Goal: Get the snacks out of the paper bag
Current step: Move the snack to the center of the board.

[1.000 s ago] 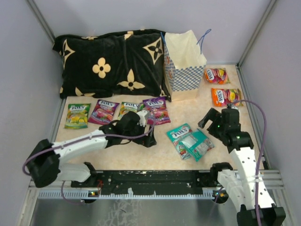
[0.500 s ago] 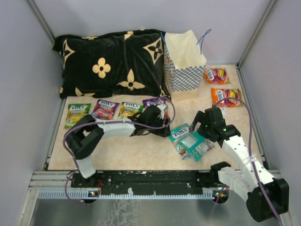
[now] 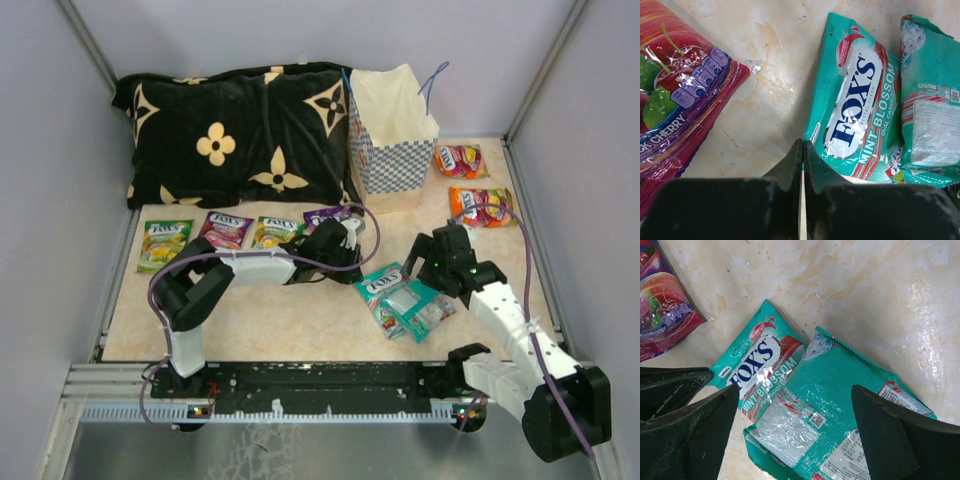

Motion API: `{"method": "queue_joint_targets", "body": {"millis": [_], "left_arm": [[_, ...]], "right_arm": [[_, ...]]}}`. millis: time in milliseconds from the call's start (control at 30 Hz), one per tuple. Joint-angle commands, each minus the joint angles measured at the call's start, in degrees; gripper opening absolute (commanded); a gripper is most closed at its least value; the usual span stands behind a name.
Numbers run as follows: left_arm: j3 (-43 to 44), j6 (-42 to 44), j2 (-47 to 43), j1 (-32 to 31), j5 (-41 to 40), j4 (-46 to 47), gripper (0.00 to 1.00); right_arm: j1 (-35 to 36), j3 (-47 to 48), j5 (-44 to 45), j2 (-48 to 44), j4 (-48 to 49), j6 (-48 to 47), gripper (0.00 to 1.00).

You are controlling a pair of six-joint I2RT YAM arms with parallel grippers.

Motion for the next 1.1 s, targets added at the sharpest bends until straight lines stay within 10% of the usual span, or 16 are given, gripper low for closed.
{"method": "queue_joint_targets", "body": {"millis": [0,667,1067], "left_arm": [[2.31,1.83,-0.87,0.7,3.23,0.95,0.0],[-9.77,5.02,-18.61,3.3,-1.49,-16.79,0.0],[-31.94,-21.45,-47.71,3.41,-23.43,-27.67,0.0]], "right_arm": [[0.43,0.9,0.73,0.93,3.48,-1.08,0.94],[2.36,2.95,3.27,3.69,2.01,-5.99,0.94],[24.39,6.48,13.68,7.89,11.05,-4.5,0.91]]}}
